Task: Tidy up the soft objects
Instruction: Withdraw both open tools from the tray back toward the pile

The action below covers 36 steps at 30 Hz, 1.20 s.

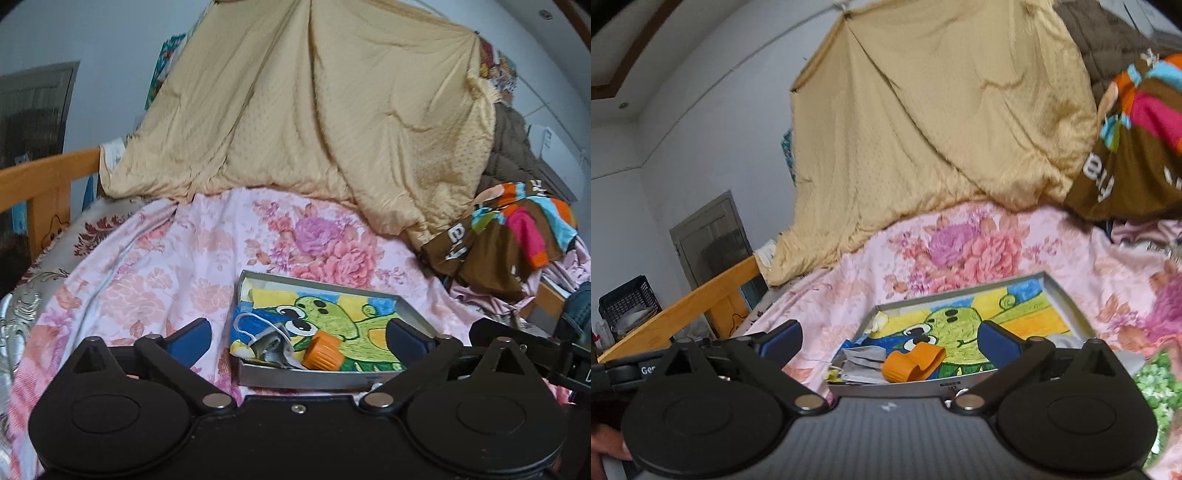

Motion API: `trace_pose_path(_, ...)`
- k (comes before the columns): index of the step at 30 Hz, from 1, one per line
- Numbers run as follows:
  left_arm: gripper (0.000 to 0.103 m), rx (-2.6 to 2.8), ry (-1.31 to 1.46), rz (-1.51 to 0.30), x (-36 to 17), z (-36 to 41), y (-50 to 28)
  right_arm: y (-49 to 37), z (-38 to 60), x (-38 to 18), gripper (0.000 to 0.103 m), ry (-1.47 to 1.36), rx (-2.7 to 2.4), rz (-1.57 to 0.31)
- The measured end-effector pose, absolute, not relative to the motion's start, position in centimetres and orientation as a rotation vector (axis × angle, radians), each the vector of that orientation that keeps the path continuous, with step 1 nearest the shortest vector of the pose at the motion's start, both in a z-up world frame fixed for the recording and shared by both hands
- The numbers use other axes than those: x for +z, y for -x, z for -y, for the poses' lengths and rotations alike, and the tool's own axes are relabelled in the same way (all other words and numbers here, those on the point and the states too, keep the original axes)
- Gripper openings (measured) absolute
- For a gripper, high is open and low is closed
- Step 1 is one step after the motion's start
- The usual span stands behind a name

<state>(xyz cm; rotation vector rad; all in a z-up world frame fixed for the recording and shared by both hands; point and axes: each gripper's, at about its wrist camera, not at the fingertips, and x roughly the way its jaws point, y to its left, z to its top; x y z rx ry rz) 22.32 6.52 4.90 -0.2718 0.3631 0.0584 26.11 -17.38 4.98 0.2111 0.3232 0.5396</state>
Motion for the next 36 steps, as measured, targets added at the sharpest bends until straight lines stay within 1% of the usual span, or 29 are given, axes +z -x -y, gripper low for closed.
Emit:
trace_pose_path(13, 0.102, 0.039, 0.211, -0.292, 5.3, -4.8, -13.5, -17.1, 19.2, 5.7, 0.103, -0.086, 0.494, -0.166)
trace_pose_path(26, 0.102, 0.068, 0.217, -0.31, 2.2, -5.5, -8.3, -12.2, 19.4, 3.3, 0.103, -0.012, 0.395, -0.173)
trace_pose_path(36, 0.102, 0.03, 0.218, -0.335, 1.1, -5.3, -6.6, -10.2, 20.1, 1.5, 0.103, 0.048, 0.333, -0.209)
